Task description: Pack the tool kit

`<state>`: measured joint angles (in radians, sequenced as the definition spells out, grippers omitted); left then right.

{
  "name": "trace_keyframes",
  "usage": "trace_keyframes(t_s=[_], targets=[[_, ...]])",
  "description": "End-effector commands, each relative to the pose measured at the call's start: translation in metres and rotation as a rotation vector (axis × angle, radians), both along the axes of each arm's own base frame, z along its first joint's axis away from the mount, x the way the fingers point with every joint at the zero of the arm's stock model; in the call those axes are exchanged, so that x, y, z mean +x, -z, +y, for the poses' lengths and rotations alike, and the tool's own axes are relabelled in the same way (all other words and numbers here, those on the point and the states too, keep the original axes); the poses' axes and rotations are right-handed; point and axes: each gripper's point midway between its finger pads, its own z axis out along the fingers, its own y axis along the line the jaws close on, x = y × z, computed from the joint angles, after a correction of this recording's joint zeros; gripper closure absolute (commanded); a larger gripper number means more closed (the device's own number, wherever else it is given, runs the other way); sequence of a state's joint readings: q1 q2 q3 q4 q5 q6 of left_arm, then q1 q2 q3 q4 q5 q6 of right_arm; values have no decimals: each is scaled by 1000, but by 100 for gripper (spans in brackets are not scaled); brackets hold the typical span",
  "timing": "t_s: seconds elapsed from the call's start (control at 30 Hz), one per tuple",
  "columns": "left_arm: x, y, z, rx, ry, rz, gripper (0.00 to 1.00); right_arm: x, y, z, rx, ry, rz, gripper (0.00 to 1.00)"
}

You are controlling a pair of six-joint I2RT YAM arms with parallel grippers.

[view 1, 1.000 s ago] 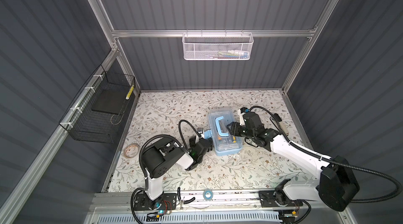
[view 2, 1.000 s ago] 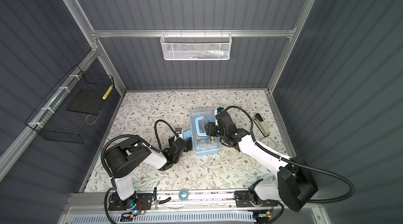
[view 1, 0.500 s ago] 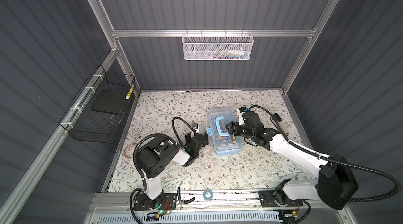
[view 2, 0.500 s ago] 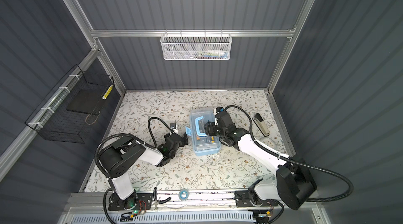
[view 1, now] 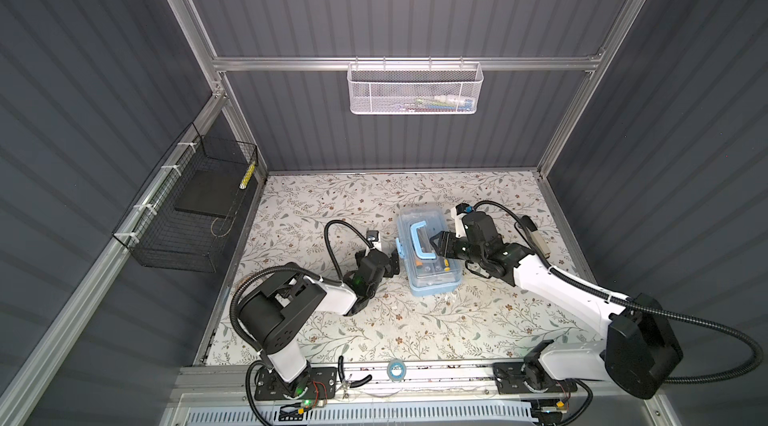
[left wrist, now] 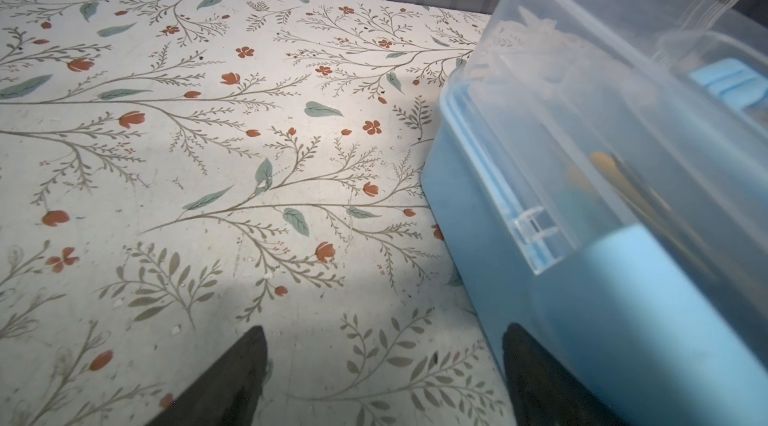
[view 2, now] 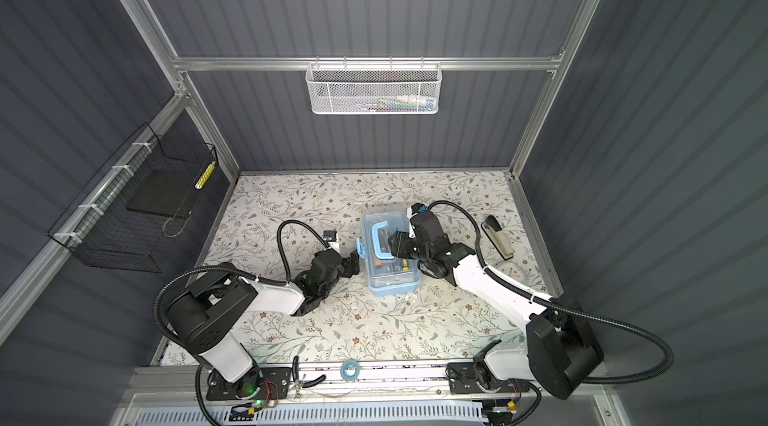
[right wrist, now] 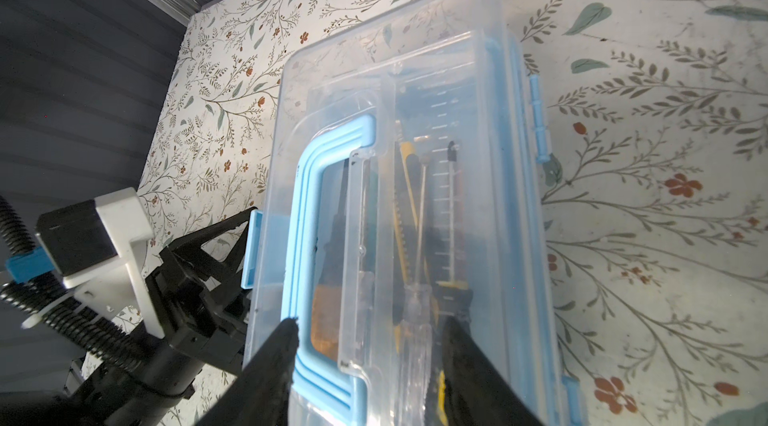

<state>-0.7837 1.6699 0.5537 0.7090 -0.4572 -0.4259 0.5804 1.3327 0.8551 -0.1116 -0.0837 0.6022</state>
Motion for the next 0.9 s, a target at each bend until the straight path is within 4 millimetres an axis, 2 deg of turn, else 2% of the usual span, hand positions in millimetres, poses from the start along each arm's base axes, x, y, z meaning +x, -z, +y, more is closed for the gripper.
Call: trace_keyframes(t_s=[0.0, 0.3, 0.57, 0.7, 0.87], targets=[[-1, -13, -7, -21, 26, 9, 16, -14, 27, -7, -52, -9, 103, 43], [-8, -37, -25, -120, 106, 24, 21, -15, 30, -6, -47, -13, 107, 43], [-13, -50, -29, -169, 118, 62, 23, -17, 34, -7, -48, -15, 115, 43], [-15, -52, -31, -186, 128, 77, 28, -17, 36, -8, -51, -12, 115, 43], [-16, -50, -33, -202, 127, 92, 30, -18, 37, -8, -53, -12, 118, 43]])
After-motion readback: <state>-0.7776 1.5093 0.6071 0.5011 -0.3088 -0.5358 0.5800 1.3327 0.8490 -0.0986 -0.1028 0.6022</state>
